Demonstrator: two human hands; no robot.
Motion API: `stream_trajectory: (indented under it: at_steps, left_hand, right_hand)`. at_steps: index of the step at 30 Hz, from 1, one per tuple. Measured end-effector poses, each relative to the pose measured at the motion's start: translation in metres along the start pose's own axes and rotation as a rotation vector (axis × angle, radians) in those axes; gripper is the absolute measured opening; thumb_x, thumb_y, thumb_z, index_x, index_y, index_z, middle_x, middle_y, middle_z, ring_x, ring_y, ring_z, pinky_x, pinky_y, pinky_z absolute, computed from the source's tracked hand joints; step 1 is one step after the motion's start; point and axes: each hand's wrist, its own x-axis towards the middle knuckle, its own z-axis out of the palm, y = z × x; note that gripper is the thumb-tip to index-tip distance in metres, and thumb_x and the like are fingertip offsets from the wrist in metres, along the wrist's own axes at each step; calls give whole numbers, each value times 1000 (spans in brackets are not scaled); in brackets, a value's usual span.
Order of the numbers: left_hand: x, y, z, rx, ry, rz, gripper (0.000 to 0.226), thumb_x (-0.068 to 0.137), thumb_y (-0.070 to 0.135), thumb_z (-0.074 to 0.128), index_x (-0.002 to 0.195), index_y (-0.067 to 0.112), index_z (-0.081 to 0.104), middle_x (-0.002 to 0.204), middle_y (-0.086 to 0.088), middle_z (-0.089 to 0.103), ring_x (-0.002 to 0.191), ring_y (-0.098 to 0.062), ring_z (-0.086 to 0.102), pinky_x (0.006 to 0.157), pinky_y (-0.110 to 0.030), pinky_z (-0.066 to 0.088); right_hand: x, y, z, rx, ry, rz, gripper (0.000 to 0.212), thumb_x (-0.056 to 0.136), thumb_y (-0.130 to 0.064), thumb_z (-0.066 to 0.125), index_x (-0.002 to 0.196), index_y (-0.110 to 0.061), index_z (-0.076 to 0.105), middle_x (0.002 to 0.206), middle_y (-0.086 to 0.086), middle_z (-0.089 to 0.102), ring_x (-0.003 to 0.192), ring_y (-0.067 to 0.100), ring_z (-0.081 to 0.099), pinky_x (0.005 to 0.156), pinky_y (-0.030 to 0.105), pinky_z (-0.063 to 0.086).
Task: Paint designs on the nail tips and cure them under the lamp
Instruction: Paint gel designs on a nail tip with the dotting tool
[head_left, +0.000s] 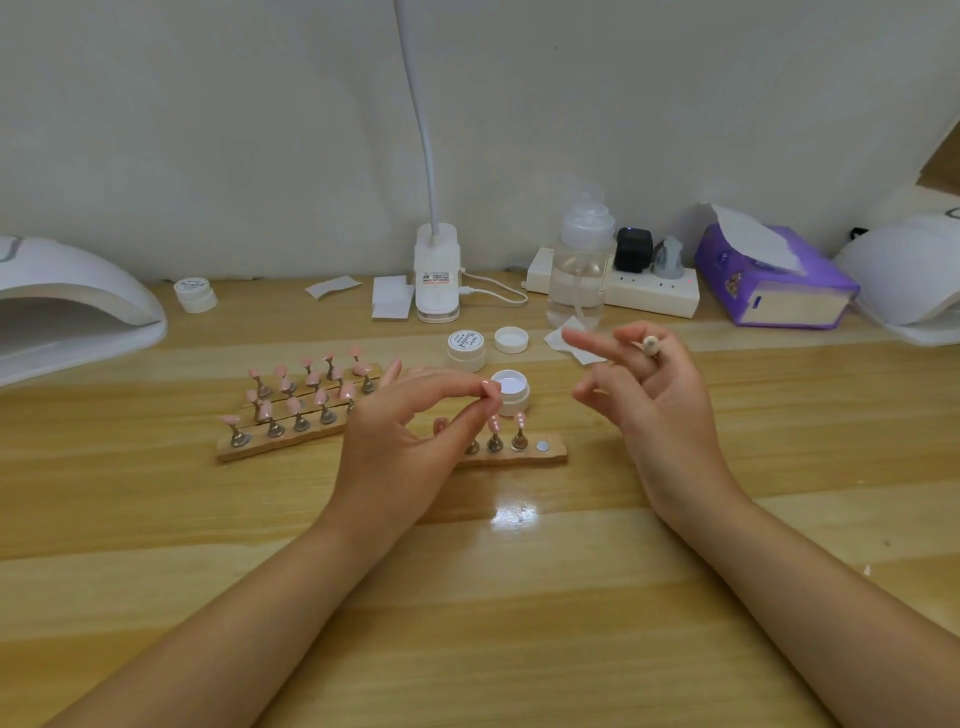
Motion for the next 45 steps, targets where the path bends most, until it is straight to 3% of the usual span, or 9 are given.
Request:
stream_trajectory:
  at_steps: [2,5,8,11,14,18,26,32,45]
  left_hand:
    - [0,-1,0,-14,-10,-3,14,72,27,64,79,40,60,80,28,62,87,7,61,108,-30,26]
    - [0,-3,1,-23,-28,6,13,73,28,63,80,38,60,81,27,63,89,6,61,107,-27,26]
    - [-1,-4,2,-35,-21,-12,11,73,30,62,80,38,61,80,27,64,88,5,61,107,-21,25]
    - [-1,-6,2,-42,-20,-21,7,73,33,62,79,36,62,79,26,66,88,5,61,107,-25,26]
    - [0,-7,2,-51,-16,-18,4,76,33,67,78,35,65,82,24,68,86,4,62,106,-42,33]
    - [1,-9,3,-66,6,-35,8,75,27,65,81,28,70,88,20,69,84,1,63,93,-58,41]
    - [2,-11,3,-57,42,-48,12,75,26,66,84,31,70,87,22,69,84,0,64,93,-58,41]
    - [2,-10,4,-57,67,-45,21,74,27,65,94,32,64,90,21,67,82,1,63,93,-57,41]
    - [2,-11,4,-57,57,-14,24,74,36,67,97,33,63,84,34,64,83,2,63,91,-57,43]
  right_hand:
    - [0,-4,3,-29,76,-8,19,87,-21,56,73,-13,46,58,0,67,45,6,52,52,18,50]
    - [6,-7,4,-29,147,55,44,95,-41,36,64,-14,51,35,-1,43,32,6,37,45,22,42]
    - [18,-5,5,-4,61,129,56,97,-48,23,81,-20,68,43,0,53,36,7,39,46,22,43]
    - [29,0,13,-45,70,127,38,92,-42,46,74,-18,70,52,-4,62,43,3,50,48,18,48]
    - [41,7,23,-164,90,46,28,84,-33,64,64,-13,66,42,-7,54,41,1,48,46,14,44]
    - [50,20,34,-163,152,-9,46,84,-37,62,61,3,62,35,-6,47,36,1,45,45,12,39]
    - [48,34,34,-376,121,-176,50,85,-28,64,55,10,57,38,-9,51,42,0,52,48,12,38]
    - [48,33,37,-438,111,-247,53,88,-26,61,58,16,52,58,30,56,57,31,54,54,35,40]
    - [47,35,37,-477,81,-252,54,88,-26,61,56,15,50,57,31,54,59,35,51,54,35,37]
